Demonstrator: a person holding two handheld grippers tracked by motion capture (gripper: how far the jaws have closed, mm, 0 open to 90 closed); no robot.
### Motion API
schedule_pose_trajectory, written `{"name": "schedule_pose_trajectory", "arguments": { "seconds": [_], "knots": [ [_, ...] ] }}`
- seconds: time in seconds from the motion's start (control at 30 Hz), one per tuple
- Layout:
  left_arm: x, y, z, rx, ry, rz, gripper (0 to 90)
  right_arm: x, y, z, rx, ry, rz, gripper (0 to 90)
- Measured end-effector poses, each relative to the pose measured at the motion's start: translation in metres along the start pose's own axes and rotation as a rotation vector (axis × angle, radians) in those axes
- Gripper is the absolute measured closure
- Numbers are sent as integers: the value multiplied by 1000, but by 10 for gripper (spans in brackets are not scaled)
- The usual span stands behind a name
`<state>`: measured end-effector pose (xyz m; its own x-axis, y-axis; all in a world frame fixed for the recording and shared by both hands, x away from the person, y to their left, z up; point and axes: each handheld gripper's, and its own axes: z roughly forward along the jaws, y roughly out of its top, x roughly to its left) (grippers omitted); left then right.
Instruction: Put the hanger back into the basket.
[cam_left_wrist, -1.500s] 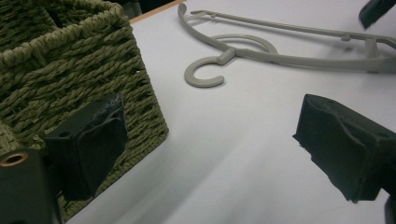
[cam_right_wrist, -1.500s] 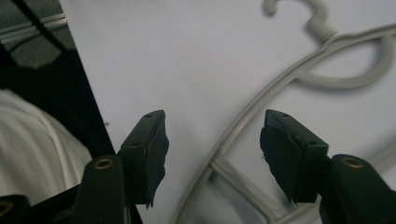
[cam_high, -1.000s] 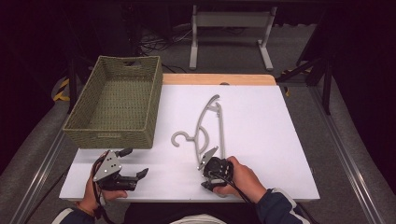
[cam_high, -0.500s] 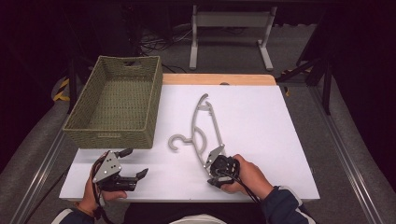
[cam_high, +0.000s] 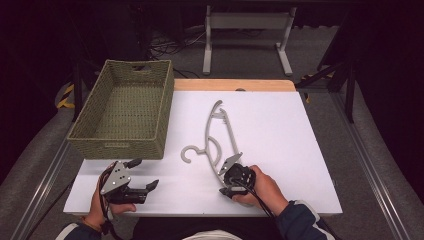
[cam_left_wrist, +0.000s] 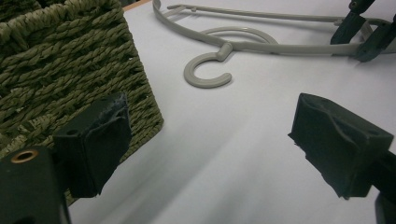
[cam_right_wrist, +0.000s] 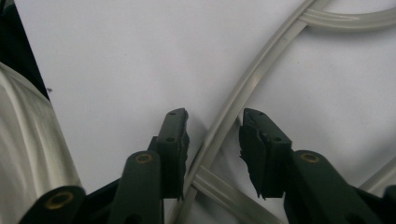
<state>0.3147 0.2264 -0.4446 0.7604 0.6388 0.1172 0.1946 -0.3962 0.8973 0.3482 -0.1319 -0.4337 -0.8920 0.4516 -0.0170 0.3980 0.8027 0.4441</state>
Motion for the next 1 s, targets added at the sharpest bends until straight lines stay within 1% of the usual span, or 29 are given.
{"name": "schedule_pose_trajectory", "arguments": {
  "seconds": [0.03, 0.13, 0.23, 0.27, 0.3, 0.37, 0.4, 0.43, 0.5, 0.53, 0.57, 0.6, 0.63, 0.67, 0.7, 0.77, 0.8, 0.83, 0.87, 0.9, 0.93, 0.97, 1.0],
  "knots": [
    [0, 0, 0, 1, 2, 2, 128, 0, 1, 1, -1, 0, -6, 666],
    [-1, 0, 1, 7, -2, 1, 128, -3, 0, 1, -11, 16, 19, 704],
    [-2, 0, 1, 8, -5, 3, 133, -12, -8, 0, -65, 44, 73, 814],
    [-2, 1, 1, 8, -5, 6, 134, -18, -12, 0, -91, 69, 93, 830],
    [-2, 1, 1, 8, -7, 6, 137, -18, -13, 0, -97, 76, 74, 832],
    [-3, 1, 2, 11, -10, 2, 138, -19, -14, 0, -112, 74, 99, 832],
    [-3, 1, 2, 11, -10, 2, 139, -20, -14, 0, -123, 75, 104, 832],
    [-3, 1, 2, 11, -13, 0, 139, -20, -14, 0, -123, 75, 104, 832],
    [-4, 2, 2, -2, -22, -15, 143, -27, -18, -4, -171, 67, 141, 831],
    [-4, 3, 2, -7, -24, -17, 148, -29, -19, -8, -203, 66, 162, 831],
    [-5, 4, 3, -14, -31, -21, 149, -32, -21, -14, -251, 69, 185, 830],
    [-6, 7, 4, -21, -42, -28, 152, -33, -22, -18, -279, 68, 191, 831],
    [-7, 9, 6, -25, -53, -34, 155, -36, -24, -25, -331, 68, 200, 831],
    [-8, 12, 9, -32, -71, -35, 161, -38, -25, -30, -363, 71, 215, 831],
    [-8, 12, 9, -32, -71, -35, 168, -40, -27, -34, -395, 73, 231, 830],
    [-13, 20, 20, -40, -115, -40, 185, -42, -29, -38, -432, 74, 251, 830],
    [-16, 24, 26, -45, -144, -43, 201, -43, -29, -39, -444, 73, 259, 830],
    [-16, 24, 26, -45, -144, -43, 210, -43, -29, -39, -444, 73, 259, 830],
    [-19, 27, 31, -44, -173, -51, 213, -44, -30, -40, -465, 74, 272, 830],
    [-20, 29, 36, -48, -185, -49, 213, -44, -30, -40, -465, 74, 272, 830],
    [-24, 33, 44, -40, -212, -56, 213, -42, -28, -37, -440, 55, 249, 830],
    [-27, 35, 48, -38, -222, -53, 213, -42, -28, -37, -440, 55, 249, 830],
    [-32, 38, 54, -38, -245, -40, 212, -41, -28, -36, -432, 48, 242, 830]
  ]
}}
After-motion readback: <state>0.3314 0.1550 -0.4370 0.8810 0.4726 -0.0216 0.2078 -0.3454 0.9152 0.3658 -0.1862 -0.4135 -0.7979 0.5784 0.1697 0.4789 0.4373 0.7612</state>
